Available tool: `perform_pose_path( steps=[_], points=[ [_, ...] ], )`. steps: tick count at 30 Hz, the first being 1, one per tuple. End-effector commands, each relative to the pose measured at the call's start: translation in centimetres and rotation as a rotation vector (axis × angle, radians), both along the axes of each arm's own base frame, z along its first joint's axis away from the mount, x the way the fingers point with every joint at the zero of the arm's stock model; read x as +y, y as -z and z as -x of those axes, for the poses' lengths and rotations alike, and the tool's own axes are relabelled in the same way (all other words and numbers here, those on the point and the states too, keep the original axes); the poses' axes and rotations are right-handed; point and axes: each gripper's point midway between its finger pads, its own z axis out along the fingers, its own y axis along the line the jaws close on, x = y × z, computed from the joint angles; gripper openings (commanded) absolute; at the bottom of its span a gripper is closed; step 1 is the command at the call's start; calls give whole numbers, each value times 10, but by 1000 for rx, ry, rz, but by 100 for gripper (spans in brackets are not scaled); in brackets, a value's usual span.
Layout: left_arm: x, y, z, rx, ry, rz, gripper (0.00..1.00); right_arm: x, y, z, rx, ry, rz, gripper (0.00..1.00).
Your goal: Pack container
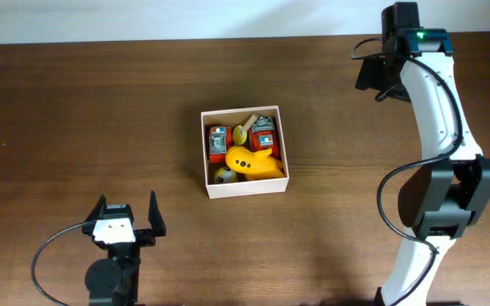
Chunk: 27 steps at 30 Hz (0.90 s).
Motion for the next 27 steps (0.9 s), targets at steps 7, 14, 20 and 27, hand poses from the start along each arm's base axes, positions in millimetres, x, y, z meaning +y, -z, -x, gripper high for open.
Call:
perform_pose_path(
  steps=[7,14,20,27],
  points=[
    [-3,1,0,-3,13,4,99,24,-66,13,-131,-47,-20,99],
    [-3,1,0,-3,13,4,99,38,-185,64,-407,-87,-45,99],
    [-3,1,0,-3,14,4,99,36,-226,114,-569,-100,-38,99],
    [-3,1,0,-3,13,4,99,49,-191,154,-745,-294,10,99]
  ],
)
